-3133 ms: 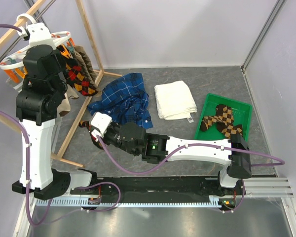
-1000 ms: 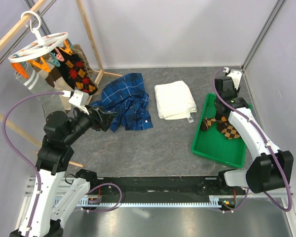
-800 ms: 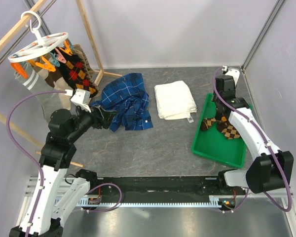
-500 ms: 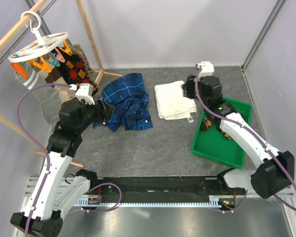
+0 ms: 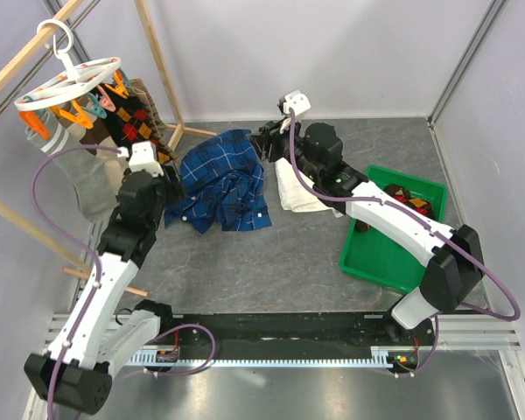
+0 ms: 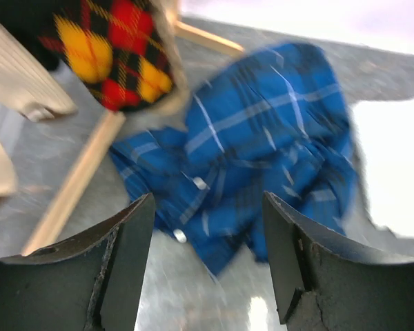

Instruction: Remove the socks clipped to the hanger

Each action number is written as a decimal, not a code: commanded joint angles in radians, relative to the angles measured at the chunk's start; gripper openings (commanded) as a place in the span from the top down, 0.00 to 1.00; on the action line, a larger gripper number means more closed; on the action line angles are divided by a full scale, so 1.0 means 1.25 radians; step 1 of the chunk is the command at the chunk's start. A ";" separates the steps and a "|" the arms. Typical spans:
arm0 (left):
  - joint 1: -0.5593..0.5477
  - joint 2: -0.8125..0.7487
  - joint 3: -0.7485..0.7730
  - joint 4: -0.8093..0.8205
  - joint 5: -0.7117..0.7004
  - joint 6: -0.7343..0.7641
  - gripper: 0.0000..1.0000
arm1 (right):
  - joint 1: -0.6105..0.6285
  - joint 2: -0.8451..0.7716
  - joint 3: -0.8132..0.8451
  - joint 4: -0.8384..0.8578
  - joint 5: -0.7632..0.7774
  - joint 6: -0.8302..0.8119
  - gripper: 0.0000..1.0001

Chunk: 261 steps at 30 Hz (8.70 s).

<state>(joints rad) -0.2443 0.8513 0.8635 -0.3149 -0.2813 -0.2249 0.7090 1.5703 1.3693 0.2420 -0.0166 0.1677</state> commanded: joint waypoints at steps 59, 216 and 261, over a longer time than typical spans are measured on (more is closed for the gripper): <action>0.041 0.275 0.239 0.248 -0.293 0.237 0.23 | 0.073 -0.061 -0.007 -0.016 -0.036 -0.099 0.45; 0.046 0.465 0.901 -0.260 -0.258 0.104 0.98 | 0.356 0.378 0.335 0.108 0.129 -0.205 1.00; 0.046 0.291 0.707 -0.267 -0.130 0.099 0.72 | -0.366 -0.202 -0.269 -0.546 0.594 0.143 0.98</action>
<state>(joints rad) -0.1860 1.2385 1.7603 -0.6117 -0.4648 -0.0925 0.2985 1.2961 1.2343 -0.4751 0.6800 0.1967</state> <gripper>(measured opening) 0.278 0.033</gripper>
